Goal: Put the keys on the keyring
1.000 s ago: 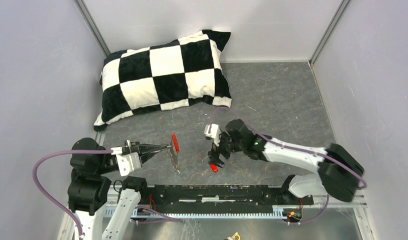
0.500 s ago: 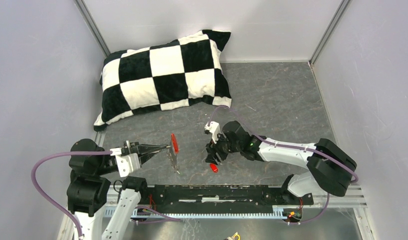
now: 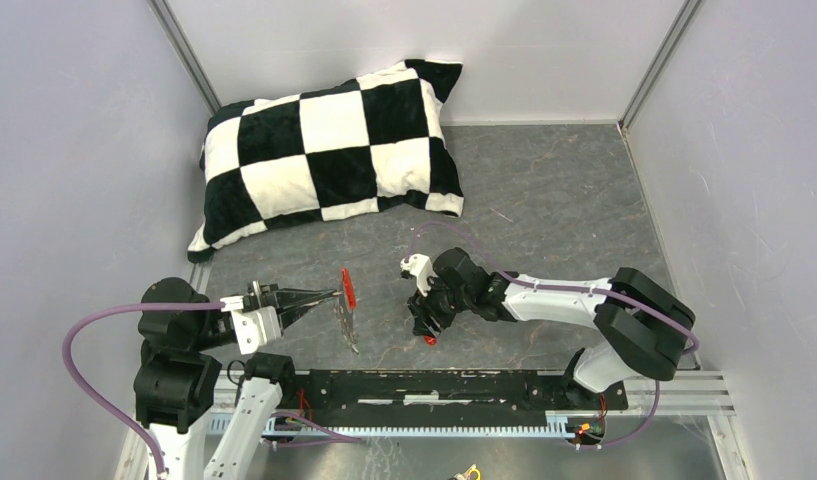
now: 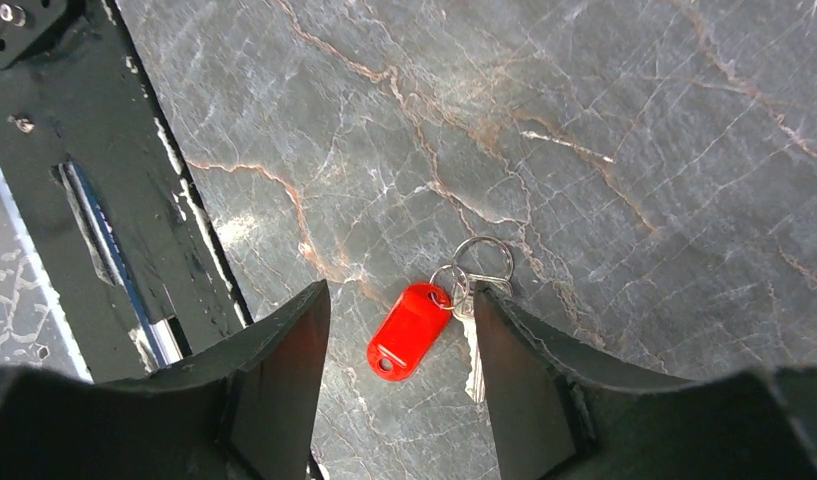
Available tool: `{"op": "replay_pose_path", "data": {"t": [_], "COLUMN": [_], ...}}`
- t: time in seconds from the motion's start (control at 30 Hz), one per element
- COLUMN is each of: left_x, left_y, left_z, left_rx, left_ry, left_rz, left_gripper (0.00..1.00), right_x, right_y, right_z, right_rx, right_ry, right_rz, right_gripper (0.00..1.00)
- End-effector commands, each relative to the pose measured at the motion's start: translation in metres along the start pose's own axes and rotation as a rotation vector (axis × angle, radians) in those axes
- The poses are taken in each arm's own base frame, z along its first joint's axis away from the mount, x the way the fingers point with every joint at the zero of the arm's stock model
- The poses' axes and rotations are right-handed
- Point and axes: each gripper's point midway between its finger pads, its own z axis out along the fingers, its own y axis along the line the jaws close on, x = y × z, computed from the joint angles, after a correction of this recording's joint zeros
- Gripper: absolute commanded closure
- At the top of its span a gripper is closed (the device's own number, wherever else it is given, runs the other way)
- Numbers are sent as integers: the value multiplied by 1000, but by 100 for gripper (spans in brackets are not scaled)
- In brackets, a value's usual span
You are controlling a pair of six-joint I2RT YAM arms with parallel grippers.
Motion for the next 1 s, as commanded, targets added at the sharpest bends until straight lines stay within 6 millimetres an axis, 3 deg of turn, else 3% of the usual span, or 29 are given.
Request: {"op": "replay_pose_path", "data": {"t": [0.0,0.3,0.57,0.97], "left_x": [-6,-6,-6,-4], "left_y": [3,3,4,3], "left_z": [-2,-2,-2,-3], "left_rx": [-18,-19,-23,-27], "left_ry": [-4,-3,0,7], "left_rz": [53,55,55,57], "left_gripper": [98,98,98,98], "right_x": [-7,-2,-12,-2], "right_y": [2,-7,-16,-16], "right_z": [1,4,6,8], "right_rx": [-13,25,67,59], "right_ry": [10,37,43,68], "right_rz": [-7,-15,-42,-29], "right_gripper": [40,43,44,49]}}
